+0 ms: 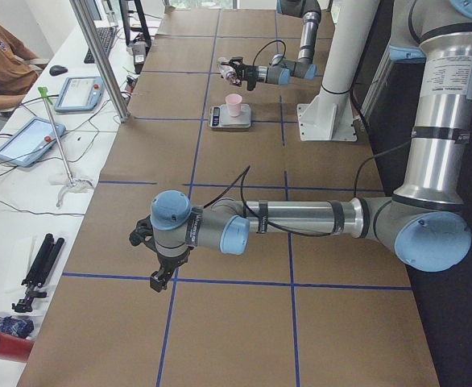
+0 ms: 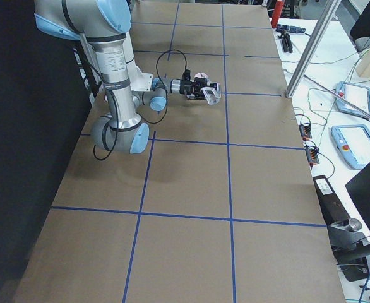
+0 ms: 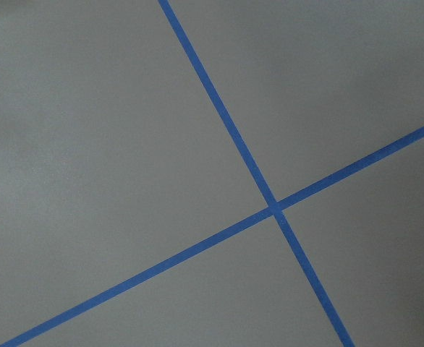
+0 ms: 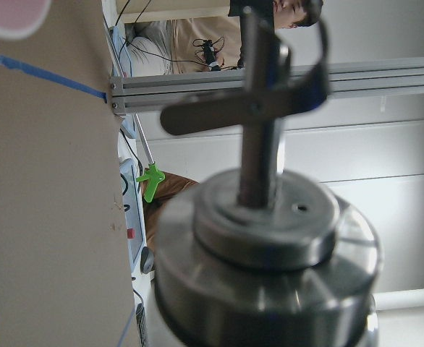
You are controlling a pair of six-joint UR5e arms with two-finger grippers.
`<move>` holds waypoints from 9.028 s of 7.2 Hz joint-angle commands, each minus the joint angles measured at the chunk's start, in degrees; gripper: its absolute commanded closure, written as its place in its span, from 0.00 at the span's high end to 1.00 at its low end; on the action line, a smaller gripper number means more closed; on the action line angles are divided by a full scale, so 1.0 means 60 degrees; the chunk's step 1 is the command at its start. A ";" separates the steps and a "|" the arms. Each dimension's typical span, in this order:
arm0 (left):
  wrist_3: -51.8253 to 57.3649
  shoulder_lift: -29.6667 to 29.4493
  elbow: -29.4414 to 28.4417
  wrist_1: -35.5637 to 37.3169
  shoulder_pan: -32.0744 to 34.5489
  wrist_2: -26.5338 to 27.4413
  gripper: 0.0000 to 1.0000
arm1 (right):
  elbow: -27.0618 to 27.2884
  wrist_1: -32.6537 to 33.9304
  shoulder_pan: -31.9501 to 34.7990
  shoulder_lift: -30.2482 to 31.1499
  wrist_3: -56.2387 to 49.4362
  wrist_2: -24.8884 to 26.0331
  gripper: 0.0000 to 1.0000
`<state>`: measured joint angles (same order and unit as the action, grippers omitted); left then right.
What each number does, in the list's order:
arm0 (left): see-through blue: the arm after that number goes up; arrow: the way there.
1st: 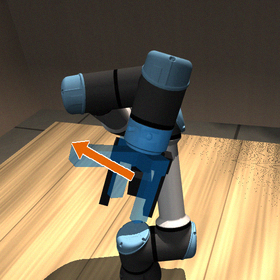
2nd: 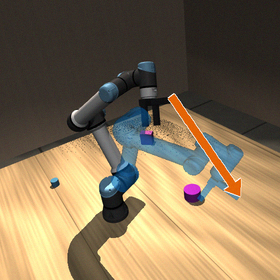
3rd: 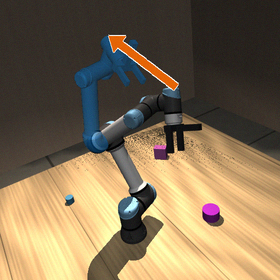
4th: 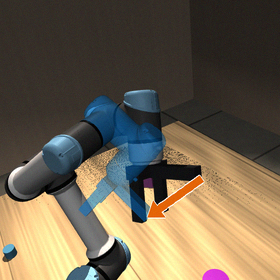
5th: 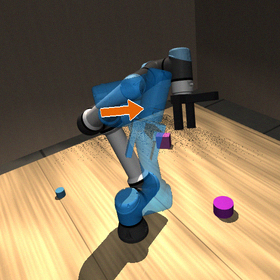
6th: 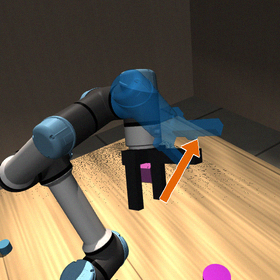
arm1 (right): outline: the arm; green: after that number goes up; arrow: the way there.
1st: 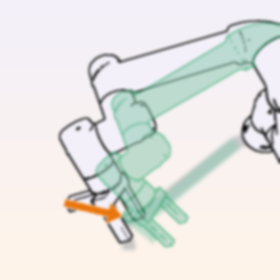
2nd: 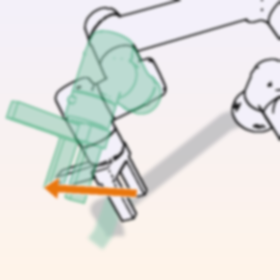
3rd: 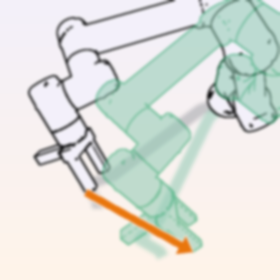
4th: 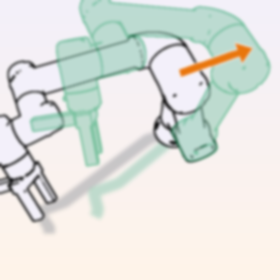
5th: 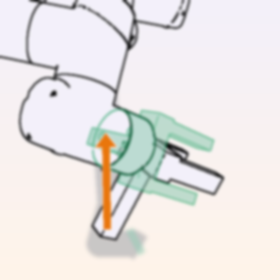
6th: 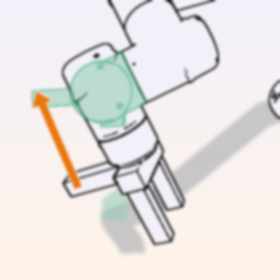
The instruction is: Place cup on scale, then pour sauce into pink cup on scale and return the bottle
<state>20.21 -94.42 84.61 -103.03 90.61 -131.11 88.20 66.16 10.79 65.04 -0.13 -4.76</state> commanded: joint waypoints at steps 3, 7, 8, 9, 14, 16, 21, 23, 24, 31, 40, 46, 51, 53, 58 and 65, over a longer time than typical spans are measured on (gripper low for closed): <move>0.0000 0.0005 -0.0011 -0.0011 0.0000 0.0025 1.00 | -0.0007 0.0194 0.0004 -0.0102 -0.1120 0.0237 0.00; 0.0000 -0.0010 -0.0011 -0.0011 0.0000 0.0142 1.00 | 0.0008 0.0208 0.0019 -0.0220 -0.2099 0.0572 0.00; 0.0000 -0.0010 -0.0011 -0.0011 0.0000 0.0142 1.00 | -0.0007 0.0208 0.0019 -0.0220 -0.2465 0.0733 0.00; 0.0000 -0.0010 -0.0025 -0.0011 0.0000 0.0142 1.00 | -0.0007 0.0208 0.0019 -0.0220 -0.2745 0.0866 0.00; 0.0000 -0.0039 -0.0055 -0.0025 0.0000 0.0142 1.00 | 0.0081 0.0194 0.0033 -0.0234 -0.4869 0.1627 0.00; 0.0000 -0.0039 -0.0055 -0.0011 0.0000 0.0142 1.00 | 0.0154 0.0179 0.0048 -0.0249 -0.5572 0.1980 0.00; 0.0015 -0.0054 -0.0055 -0.0011 0.0000 0.0142 1.00 | 0.0169 -0.1236 -0.0025 -0.0191 -0.5546 0.1893 0.00; 0.0000 -0.0054 -0.0055 -0.0011 0.0000 0.0142 1.00 | 0.0052 -0.1710 -0.0040 -0.0132 -0.5443 0.1659 0.00; 0.0000 -0.0054 -0.0026 -0.0011 0.0000 0.0142 1.00 | 0.0052 -0.2059 -0.0040 -0.0132 -0.5211 0.1411 0.00; 0.0000 -0.0068 0.0092 0.0004 0.0029 0.0142 1.00 | -0.0051 -0.2809 -0.0084 -0.0132 -0.1740 -0.0099 0.00; 0.0000 -0.0068 0.0180 0.0004 0.0059 0.0142 1.00 | 0.1367 -0.3644 -0.0098 0.0161 0.3356 -0.2311 0.00; 0.0000 -0.0054 0.0531 0.0048 0.0088 0.0142 1.00 | 0.3636 -0.3644 0.0835 0.2893 0.7643 -0.5028 0.00; -0.0015 -0.0039 0.0883 0.0107 0.0103 0.0142 1.00 | 0.4066 -0.3411 0.3236 0.4861 1.3070 -0.9890 0.00; -0.0029 0.0049 0.1087 0.0121 0.0117 0.0142 1.00 | 0.3498 -0.3381 0.3300 0.4849 1.3073 -0.9274 0.00; -0.0044 0.0020 0.1147 0.0107 0.0103 0.0157 1.00 | 0.2937 -0.2297 0.2439 0.4322 1.2502 -0.6990 0.00; -0.0044 0.0034 0.1147 0.0107 0.0103 0.0157 1.00 | 0.2658 -0.2384 0.1454 0.4248 1.2531 -0.6237 0.00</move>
<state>19.95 -94.15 91.50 -102.36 91.23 -130.17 103.62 52.08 19.65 90.61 74.98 -41.90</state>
